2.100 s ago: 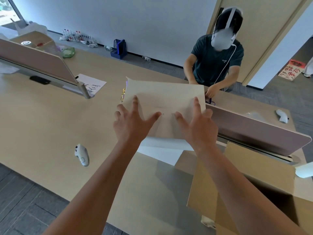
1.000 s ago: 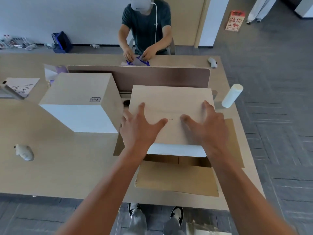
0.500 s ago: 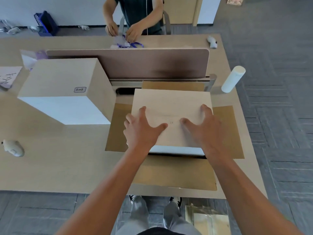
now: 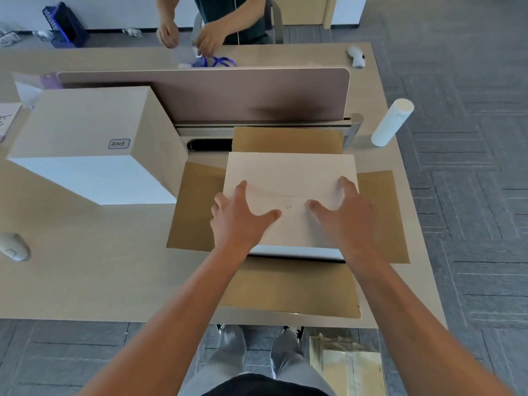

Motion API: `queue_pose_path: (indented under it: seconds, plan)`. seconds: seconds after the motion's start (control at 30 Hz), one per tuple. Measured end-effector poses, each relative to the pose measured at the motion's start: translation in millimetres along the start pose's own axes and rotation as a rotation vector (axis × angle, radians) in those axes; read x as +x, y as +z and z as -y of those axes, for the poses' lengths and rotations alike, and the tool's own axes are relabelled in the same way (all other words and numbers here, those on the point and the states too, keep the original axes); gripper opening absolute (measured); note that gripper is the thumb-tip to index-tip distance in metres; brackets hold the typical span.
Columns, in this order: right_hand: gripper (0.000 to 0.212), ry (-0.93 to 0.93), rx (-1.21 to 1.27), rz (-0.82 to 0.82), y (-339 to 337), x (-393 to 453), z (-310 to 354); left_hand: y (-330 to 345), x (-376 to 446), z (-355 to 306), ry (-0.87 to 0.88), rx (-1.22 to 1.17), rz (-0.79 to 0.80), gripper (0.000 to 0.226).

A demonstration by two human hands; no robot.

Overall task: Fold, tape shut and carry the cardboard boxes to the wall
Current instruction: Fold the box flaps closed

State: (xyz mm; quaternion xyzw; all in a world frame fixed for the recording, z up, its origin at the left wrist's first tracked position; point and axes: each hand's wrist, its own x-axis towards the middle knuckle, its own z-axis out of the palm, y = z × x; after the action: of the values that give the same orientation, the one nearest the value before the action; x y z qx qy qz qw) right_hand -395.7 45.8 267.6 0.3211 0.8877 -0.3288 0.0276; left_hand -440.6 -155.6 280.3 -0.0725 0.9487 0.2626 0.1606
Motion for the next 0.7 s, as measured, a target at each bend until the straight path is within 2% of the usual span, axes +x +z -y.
queue_pose_path:
  seconds: [0.1,0.33,0.7]
  plan:
    - [0.091,0.015,-0.009,0.0,8,2,-1,7,3,4,-0.012,-0.004,0.007,0.103]
    - [0.086,0.025,-0.203,-0.04,32,3,-9,27,16,13,-0.06,0.073,0.053,0.106]
    - [0.081,0.051,-0.181,-0.062,64,12,-32,64,29,17,-0.121,0.157,0.128,0.112]
